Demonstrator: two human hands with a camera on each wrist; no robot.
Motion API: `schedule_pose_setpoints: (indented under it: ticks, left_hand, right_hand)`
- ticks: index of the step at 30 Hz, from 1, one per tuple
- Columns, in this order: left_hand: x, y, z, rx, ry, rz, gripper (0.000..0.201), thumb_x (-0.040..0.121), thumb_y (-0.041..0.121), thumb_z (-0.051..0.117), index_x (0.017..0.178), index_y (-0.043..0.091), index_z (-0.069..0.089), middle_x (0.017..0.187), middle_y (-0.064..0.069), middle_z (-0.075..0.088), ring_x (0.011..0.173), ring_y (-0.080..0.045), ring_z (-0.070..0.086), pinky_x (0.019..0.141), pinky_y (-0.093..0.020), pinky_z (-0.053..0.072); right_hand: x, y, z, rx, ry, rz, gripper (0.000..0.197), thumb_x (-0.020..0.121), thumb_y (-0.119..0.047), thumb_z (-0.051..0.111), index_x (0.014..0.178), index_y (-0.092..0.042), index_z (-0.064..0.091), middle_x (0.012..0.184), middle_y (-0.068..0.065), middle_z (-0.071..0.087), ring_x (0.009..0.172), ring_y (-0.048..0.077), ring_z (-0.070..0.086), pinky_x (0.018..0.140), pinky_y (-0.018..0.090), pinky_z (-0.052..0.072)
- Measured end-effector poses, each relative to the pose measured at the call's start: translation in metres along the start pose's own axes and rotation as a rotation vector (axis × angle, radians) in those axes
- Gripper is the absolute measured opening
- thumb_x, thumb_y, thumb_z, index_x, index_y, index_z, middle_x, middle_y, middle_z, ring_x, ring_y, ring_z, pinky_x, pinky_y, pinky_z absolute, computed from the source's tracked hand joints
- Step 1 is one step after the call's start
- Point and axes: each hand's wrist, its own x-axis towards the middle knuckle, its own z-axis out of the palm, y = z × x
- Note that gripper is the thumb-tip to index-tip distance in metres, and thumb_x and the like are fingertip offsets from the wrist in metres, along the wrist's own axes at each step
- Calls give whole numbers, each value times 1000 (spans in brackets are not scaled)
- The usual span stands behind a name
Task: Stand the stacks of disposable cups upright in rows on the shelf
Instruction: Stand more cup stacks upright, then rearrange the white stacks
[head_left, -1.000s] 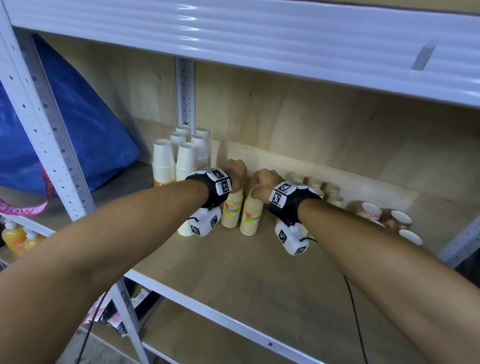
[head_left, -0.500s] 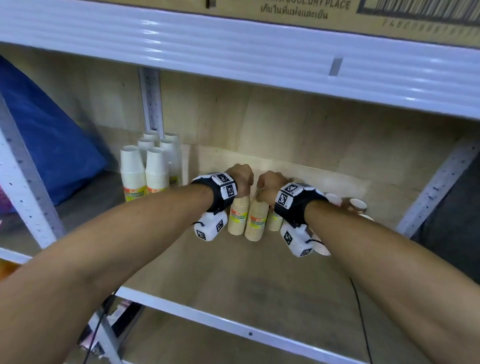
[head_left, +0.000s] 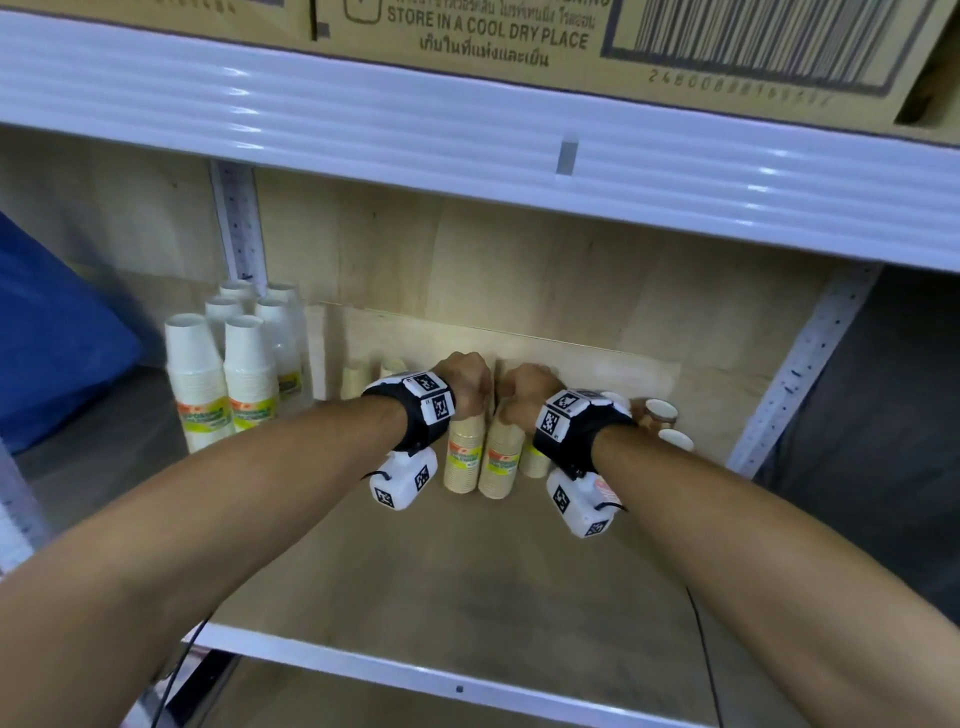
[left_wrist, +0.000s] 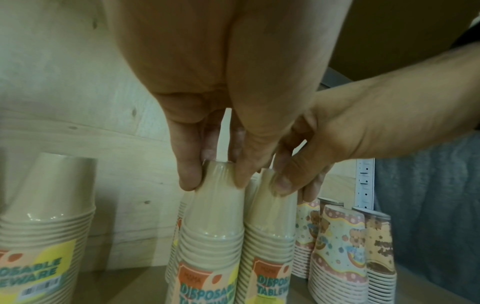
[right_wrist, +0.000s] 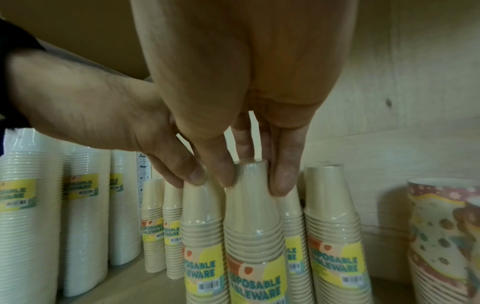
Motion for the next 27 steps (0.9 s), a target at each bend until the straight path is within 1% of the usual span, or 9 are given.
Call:
schedule_pose_setpoints:
  ticks: [2,5,7,11,15,19,23,25,27]
  left_hand:
    - [3,-1,3,-11,1,-10,31,87,10,64,118,13,68,122,-12,61,107,-29,61,75,-25,45]
    - [7,-3,6,-37,-5,-13,31,88,11,63,118,15,69,120,-11,61,108,-28,59,75,-24,43]
    - [10,-4,8,-50,-2,-11,30,87,11,64,116,17,70,119,-9,62,107,-27,60,75,-24,43]
    - [16,-7,14,-66,-9,-18,28,85,15,65,111,20,71,116,-8,63,102,-26,60,74,-25,44]
    - [20,-8,19,-65,-9,1,22,84,15,65,104,18,74,107,-8,68,95,-25,61,71,-25,45]
    - [22,-10,21,-78,-12,11,19,85,14,65,100,17,74,101,-7,69,89,-23,61,69,-25,44]
    - [24,-13,18,-88,-28,29,21,85,16,65,105,17,73,103,-5,68,88,-21,58,72,-25,44]
    - [25,-13,15,-95,-30,34,24,84,18,68,107,18,72,105,-3,67,91,-20,60,75,-27,49]
    - [26,-14,9,-103,-23,34,27,82,23,72,109,19,71,107,0,66,93,-19,61,79,-28,52]
  right_hand:
    - [2,2,2,2,15,3,31,87,-12,62,117,-3,63,114,14,65,107,29,62,83,29,50]
    - [9,5,6,5,18,20,25,85,-12,63,109,-5,67,110,12,66,102,26,63,77,26,48]
    - [11,7,8,15,25,29,26,84,-12,64,109,-6,67,110,10,66,102,26,63,76,26,48]
    - [17,14,14,26,32,37,28,84,-12,64,112,-6,66,112,12,65,104,28,63,83,31,53]
    - [20,19,19,45,37,48,27,86,-14,62,112,-7,65,111,12,64,104,29,63,82,31,52]
    - [21,20,20,50,43,39,23,85,-17,61,105,-7,66,108,12,65,101,29,63,76,28,49]
    - [22,23,20,70,38,52,22,83,-22,63,102,-11,66,103,10,65,95,28,64,72,27,48]
    - [23,22,16,67,24,52,21,82,-26,67,96,-12,67,95,7,65,89,25,63,69,26,45]
    - [21,19,9,68,23,50,19,82,-34,69,85,-15,65,79,1,59,77,21,58,63,24,41]
